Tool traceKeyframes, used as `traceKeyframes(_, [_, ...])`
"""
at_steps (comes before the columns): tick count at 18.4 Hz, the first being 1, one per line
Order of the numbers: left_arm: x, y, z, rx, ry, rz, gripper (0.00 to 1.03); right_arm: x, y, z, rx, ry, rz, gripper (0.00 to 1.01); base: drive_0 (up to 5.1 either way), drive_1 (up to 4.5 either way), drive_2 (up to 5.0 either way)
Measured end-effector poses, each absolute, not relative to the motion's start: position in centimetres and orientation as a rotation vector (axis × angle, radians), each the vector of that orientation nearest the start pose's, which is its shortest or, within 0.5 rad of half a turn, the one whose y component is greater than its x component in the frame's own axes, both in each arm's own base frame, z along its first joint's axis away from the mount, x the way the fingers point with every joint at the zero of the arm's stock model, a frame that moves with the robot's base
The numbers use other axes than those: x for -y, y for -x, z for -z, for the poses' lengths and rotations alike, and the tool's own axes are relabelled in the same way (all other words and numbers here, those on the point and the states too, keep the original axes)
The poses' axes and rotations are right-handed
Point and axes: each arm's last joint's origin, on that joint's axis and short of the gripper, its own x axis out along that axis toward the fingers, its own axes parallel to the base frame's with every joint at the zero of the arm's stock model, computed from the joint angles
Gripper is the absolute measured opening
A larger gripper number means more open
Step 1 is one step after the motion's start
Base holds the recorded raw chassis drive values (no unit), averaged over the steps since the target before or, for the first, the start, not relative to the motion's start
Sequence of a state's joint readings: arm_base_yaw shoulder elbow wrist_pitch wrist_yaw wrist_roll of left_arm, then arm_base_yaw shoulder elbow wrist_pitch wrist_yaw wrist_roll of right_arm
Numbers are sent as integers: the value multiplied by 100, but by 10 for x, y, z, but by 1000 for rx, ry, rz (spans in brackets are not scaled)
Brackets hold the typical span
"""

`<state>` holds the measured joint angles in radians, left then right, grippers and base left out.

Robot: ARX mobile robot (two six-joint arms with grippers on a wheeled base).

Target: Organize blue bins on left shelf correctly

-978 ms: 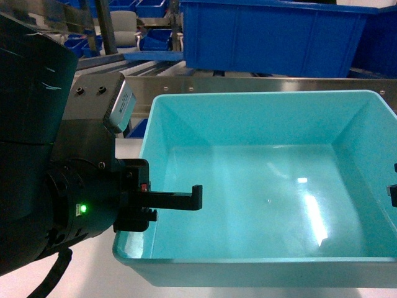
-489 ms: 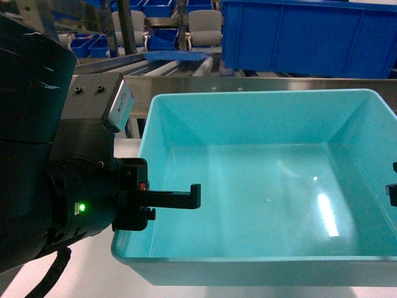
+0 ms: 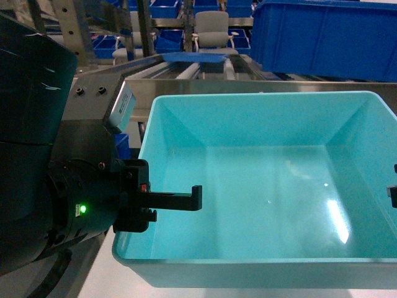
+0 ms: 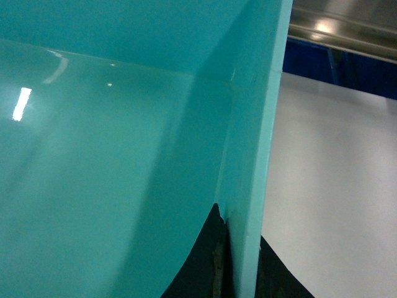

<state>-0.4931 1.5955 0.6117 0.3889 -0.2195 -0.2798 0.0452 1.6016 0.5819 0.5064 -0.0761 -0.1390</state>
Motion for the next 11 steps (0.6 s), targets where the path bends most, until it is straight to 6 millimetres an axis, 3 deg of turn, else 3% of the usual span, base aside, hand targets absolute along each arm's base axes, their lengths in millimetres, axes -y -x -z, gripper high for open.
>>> traceKeyframes(5, [133,-260,-143,-589,63,184,2,-16,-291,-143,-502,128,-155,2,-479,363,98])
traceKeyframes(11, [133,-260,-143,-589,63,184,2,-16,-291,-143,-503,128,-155,2,-497,243,243])
